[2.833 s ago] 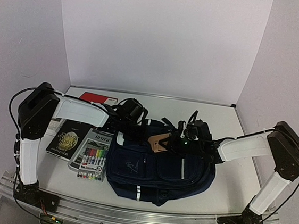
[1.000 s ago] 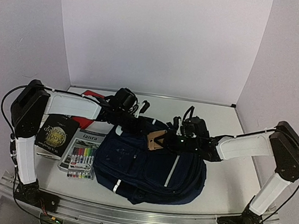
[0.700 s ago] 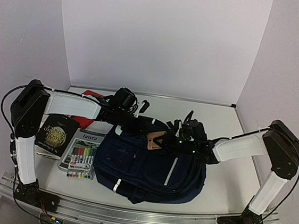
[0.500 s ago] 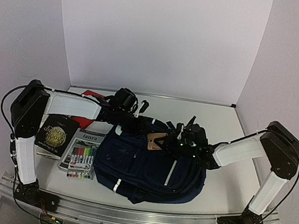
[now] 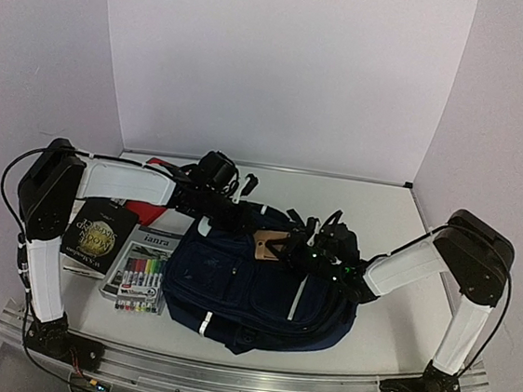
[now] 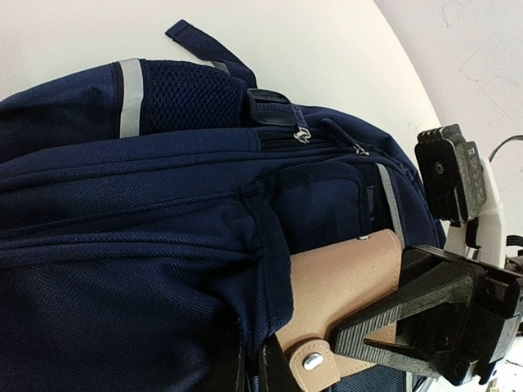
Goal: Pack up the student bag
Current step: Place the personal item in the student bag.
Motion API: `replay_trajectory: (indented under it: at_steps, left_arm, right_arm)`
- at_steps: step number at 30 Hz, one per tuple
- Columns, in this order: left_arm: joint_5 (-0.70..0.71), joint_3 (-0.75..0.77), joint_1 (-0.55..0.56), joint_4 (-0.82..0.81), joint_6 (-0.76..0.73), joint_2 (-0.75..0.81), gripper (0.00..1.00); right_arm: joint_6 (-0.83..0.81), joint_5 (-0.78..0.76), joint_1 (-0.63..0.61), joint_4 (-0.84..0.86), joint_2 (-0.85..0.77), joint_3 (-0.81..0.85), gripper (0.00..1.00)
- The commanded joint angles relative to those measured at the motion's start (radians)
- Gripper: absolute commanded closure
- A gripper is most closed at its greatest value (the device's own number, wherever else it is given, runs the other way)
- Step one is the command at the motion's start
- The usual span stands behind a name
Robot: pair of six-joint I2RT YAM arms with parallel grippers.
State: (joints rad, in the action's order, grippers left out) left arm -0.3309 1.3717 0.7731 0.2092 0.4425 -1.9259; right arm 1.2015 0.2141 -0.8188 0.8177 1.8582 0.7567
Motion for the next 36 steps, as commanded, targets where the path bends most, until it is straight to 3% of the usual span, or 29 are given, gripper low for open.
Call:
replay_trajectory:
  at_steps: [1, 8, 13, 17, 24, 36]
  left_arm:
    - [0.070, 0.103, 0.018, -0.007, -0.037, 0.055, 1.00]
    - [0.091, 0.120, 0.018, 0.031, -0.070, 0.052, 1.00]
    - [0.096, 0.131, 0.018, 0.043, -0.084, 0.051, 1.00]
    - [0.080, 0.137, 0.018, 0.050, -0.100, 0.048, 1.00]
    - [0.027, 0.152, 0.018, 0.101, -0.181, 0.043, 1.00]
    - [-0.070, 0.184, 0.036, 0.246, -0.366, 0.053, 0.98]
  right_arm:
    - [-0.013, -0.020, -0.015, 0.025, -0.013, 0.015, 0.75]
    - [-0.148, -0.140, -0.017, -0.375, -0.158, 0.034, 0.42]
    - [-0.207, -0.157, -0.018, -0.504, -0.176, 0.058, 0.38]
    - [-0.213, -0.088, -0.019, -0.487, -0.131, 0.066, 0.50]
    - [-0.146, -0.110, -0.018, -0.403, -0.135, 0.043, 1.00]
    - [-0.009, -0.247, -0.008, -0.309, -0.147, 0.012, 1.00]
